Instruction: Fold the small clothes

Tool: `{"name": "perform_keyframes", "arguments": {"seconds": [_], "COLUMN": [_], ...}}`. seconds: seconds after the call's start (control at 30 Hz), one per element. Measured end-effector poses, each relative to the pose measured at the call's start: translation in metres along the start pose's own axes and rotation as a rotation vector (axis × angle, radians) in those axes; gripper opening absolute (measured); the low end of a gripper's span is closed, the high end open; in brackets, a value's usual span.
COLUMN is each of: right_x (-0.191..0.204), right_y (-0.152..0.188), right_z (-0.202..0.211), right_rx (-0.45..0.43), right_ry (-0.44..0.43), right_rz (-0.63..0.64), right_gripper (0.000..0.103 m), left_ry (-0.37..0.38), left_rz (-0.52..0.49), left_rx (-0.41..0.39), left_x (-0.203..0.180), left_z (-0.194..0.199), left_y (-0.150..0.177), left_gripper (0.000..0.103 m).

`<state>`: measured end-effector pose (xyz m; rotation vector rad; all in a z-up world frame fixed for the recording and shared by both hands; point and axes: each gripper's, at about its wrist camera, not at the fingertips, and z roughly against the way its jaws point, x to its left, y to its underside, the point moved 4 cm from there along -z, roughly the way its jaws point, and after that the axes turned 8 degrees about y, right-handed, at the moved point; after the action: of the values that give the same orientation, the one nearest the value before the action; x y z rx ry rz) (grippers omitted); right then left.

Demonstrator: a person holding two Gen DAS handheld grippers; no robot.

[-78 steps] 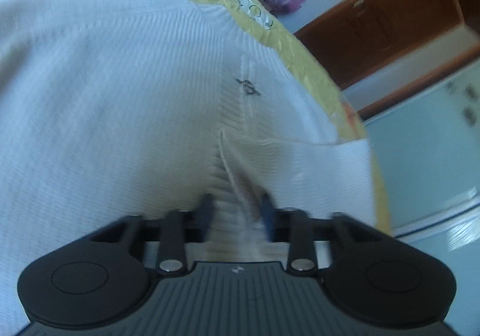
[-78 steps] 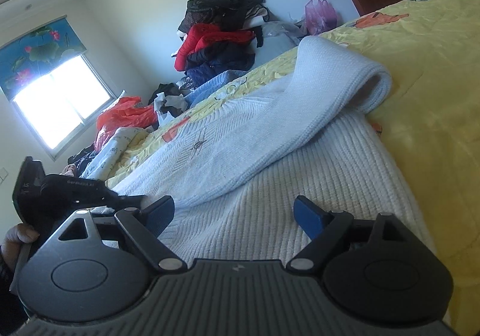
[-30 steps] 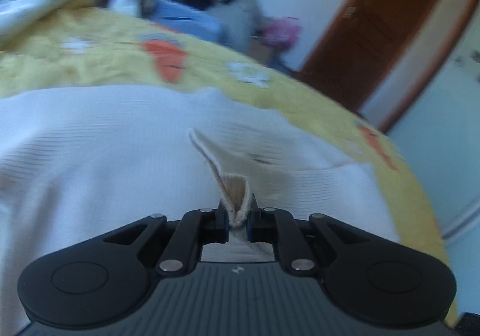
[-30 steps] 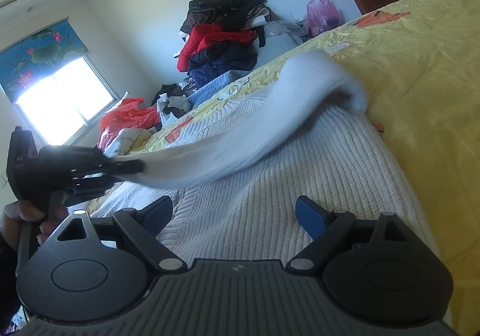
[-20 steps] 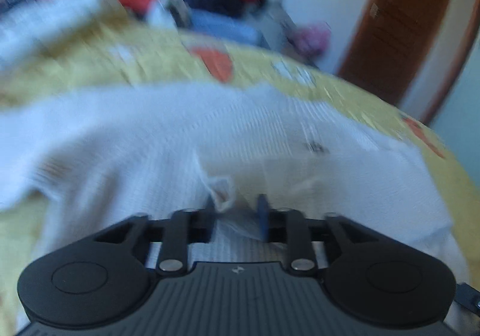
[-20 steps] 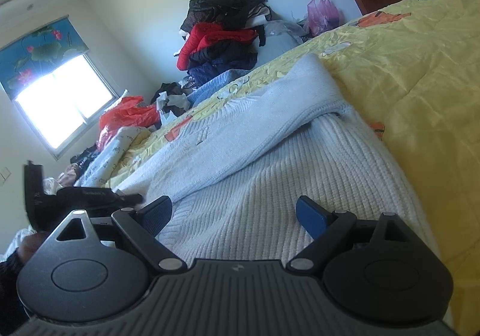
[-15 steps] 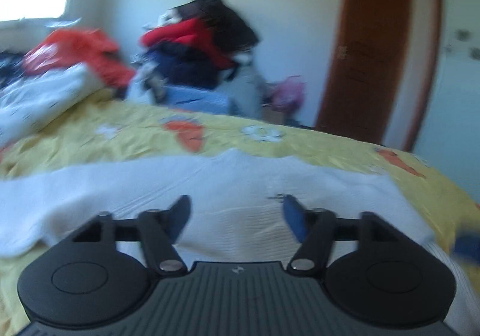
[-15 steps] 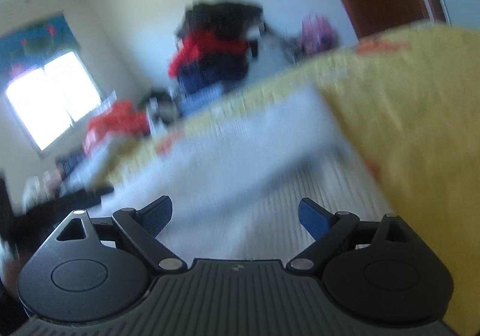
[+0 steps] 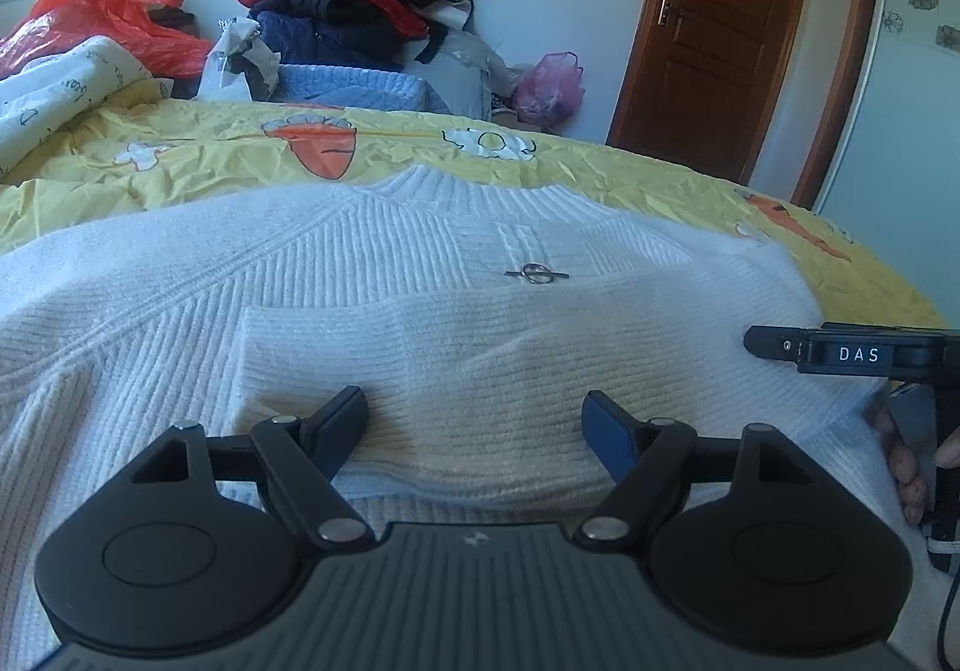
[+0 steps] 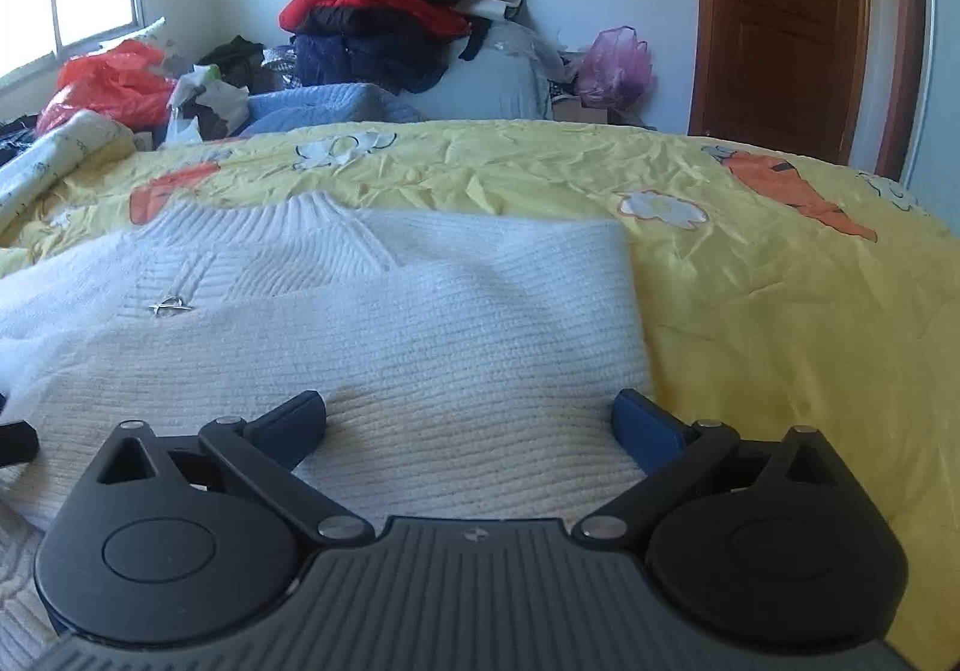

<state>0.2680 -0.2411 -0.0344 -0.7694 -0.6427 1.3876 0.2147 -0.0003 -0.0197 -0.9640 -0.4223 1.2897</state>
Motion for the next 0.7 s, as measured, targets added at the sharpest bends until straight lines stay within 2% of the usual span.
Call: {"name": "perform_keyframes", "arguments": {"seconds": [0.1, 0.17, 0.27, 0.37, 0.43, 0.5, 0.63, 0.7], "right_x": [0.002, -0.002, -0.004, -0.006, -0.006, -0.006, -0.005, -0.006], "right_y": [0.002, 0.003, 0.003, 0.003, 0.003, 0.003, 0.004, 0.004], "right_z": [0.000, 0.001, 0.002, 0.002, 0.002, 0.002, 0.003, 0.003], "right_rx": [0.004, 0.000, -0.006, -0.008, -0.009, -0.011, -0.013, -0.014], "right_ry": [0.012, 0.008, 0.002, -0.001, 0.000, -0.002, -0.004, -0.005], "right_rz": [0.013, 0.006, -0.004, -0.008, -0.006, -0.008, -0.012, -0.014], "right_gripper": [0.099, 0.099, 0.099, 0.099, 0.099, 0.099, 0.099, 0.099], "left_ry": [-0.026, -0.045, -0.019, -0.107, -0.194, -0.246, -0.294, -0.268], "left_rz": [-0.023, 0.010, 0.101, 0.219, 0.354, 0.566, 1.002, 1.138], "left_rx": [-0.006, -0.061, -0.191, -0.274, -0.325, -0.391, -0.501, -0.551], "left_x": [-0.006, -0.003, 0.016, 0.060, 0.103, 0.154, 0.248, 0.278], "left_z": [0.005, 0.027, 0.088, 0.151, 0.193, 0.233, 0.284, 0.293], "left_y": [0.001, 0.004, 0.017, 0.035, 0.050, 0.070, 0.115, 0.129], "left_gripper": [0.082, 0.082, 0.082, 0.084, 0.084, 0.085, 0.086, 0.086]}}
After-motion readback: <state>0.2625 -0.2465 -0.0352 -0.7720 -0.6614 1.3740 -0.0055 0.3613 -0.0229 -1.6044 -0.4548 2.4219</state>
